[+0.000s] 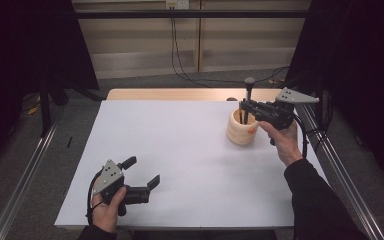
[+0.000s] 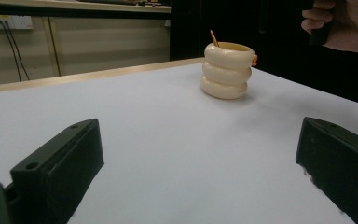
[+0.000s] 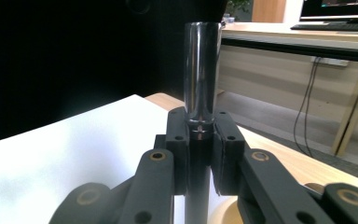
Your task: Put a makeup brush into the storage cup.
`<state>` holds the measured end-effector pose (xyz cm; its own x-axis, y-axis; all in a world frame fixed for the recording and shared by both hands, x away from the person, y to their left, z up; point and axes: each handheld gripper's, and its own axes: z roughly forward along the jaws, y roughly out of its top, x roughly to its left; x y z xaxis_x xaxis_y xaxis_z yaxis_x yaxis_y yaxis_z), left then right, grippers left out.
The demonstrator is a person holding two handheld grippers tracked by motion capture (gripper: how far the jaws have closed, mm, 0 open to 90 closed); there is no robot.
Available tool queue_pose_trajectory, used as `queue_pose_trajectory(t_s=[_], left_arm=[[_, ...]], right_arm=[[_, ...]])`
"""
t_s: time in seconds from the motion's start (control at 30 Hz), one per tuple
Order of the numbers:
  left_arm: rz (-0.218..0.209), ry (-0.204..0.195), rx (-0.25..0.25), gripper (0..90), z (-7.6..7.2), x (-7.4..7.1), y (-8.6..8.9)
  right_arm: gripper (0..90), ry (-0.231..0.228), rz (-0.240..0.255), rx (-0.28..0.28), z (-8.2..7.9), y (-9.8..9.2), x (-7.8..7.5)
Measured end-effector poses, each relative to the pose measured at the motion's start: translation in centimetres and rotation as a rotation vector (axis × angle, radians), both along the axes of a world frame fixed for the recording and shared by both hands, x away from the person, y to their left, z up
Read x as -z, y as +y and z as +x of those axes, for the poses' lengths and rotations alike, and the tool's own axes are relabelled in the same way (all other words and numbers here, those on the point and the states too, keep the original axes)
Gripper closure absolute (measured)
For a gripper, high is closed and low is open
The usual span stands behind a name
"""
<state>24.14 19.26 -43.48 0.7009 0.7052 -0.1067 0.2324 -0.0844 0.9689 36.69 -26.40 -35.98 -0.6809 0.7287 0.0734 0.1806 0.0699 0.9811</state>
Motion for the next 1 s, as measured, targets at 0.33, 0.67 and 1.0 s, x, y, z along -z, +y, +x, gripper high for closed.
queue_pose_trajectory(t_s=[0.33, 0.67, 1.0], left_arm=[[0.004, -0.005, -0.002, 0.6, 0.0, -0.1, 0.2], [-0.019, -0.012, -0.001, 0.5, -0.2, -0.2, 0.2], [0.005, -0.021, -0.022, 0.8, 0.2, 0.0, 0.8]], right_arm=[[79.2, 0.019, 0.013, 0.073, 2.4, -0.7, -0.1], [79.2, 0.035, 0.002, 0.104, 3.1, -1.1, 1.2], [79.2, 0.042, -0.012, 0.112, 2.9, -1.7, 2.0]])
